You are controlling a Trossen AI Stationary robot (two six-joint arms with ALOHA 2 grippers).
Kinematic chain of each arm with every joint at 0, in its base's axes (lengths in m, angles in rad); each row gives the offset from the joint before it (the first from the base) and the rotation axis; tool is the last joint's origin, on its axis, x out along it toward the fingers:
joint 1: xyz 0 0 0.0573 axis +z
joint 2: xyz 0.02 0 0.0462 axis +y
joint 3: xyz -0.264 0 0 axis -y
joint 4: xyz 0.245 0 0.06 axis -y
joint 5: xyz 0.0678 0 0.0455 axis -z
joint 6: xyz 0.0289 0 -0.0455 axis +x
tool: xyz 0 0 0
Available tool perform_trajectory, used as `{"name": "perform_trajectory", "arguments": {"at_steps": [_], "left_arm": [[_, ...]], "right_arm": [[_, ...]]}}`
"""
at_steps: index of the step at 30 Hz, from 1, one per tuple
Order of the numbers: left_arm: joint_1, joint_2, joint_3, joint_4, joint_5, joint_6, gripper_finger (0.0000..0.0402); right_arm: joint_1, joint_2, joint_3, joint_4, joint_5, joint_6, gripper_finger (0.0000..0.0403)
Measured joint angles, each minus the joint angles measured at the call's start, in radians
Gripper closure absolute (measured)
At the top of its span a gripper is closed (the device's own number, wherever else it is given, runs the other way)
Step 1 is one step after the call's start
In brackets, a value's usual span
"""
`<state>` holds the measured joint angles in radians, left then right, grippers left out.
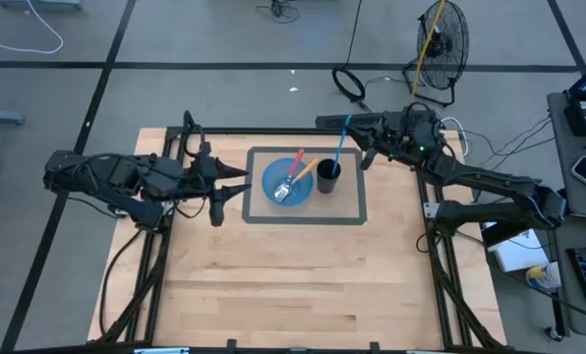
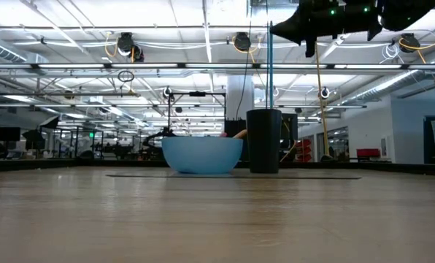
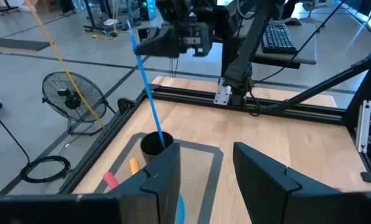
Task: Pick & Place Utensil
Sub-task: Put the blue straw into the black cup
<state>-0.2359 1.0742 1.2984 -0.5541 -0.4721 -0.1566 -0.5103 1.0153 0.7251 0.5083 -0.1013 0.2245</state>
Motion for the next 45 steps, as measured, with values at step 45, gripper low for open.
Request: {"name": "perform_trajectory", "arguments": {"at_steps": [45], "left_arm": [[0.0,0.0,0.0,0.001,0.0,-0.011,0.025]], "right_arm": [[-0.008,0.177,-0.15,0.214,-0.003,0.097,0.0348]]}}
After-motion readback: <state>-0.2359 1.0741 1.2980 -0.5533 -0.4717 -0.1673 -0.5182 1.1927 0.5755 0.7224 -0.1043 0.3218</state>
